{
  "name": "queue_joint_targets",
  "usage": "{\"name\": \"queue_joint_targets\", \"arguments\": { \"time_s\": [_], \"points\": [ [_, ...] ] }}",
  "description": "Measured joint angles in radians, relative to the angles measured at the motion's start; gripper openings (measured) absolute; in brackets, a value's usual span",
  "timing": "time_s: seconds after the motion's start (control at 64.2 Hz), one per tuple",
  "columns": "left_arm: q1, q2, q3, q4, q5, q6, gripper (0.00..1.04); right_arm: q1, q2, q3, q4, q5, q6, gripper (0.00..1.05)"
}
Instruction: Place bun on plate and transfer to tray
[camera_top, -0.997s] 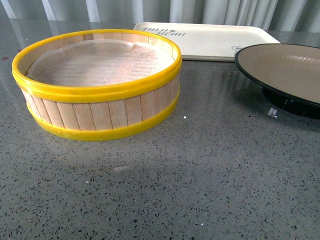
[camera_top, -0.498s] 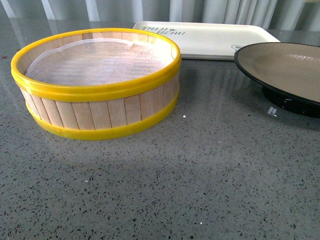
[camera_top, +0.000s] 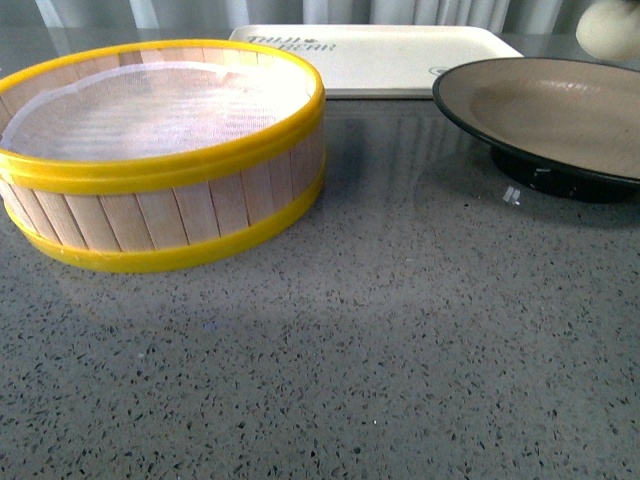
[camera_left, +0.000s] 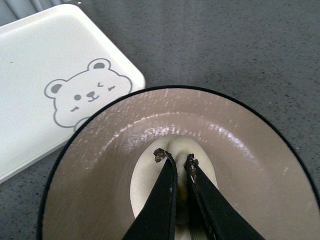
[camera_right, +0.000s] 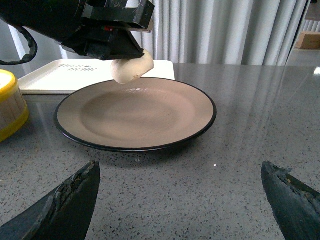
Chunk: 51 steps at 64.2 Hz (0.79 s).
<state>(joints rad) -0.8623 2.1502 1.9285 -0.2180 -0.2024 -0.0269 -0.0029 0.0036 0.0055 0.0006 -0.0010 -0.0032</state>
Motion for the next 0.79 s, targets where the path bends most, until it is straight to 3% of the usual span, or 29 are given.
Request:
{"name": "queue_joint_targets", "arguments": {
  "time_s": [0.794],
  "points": [
    [-0.01,0.034,-0.04,-0.038,-0.003,0.066,0.06,0.0,0.0,0.0,0.0,0.0,0.0,0.96]
  ]
}}
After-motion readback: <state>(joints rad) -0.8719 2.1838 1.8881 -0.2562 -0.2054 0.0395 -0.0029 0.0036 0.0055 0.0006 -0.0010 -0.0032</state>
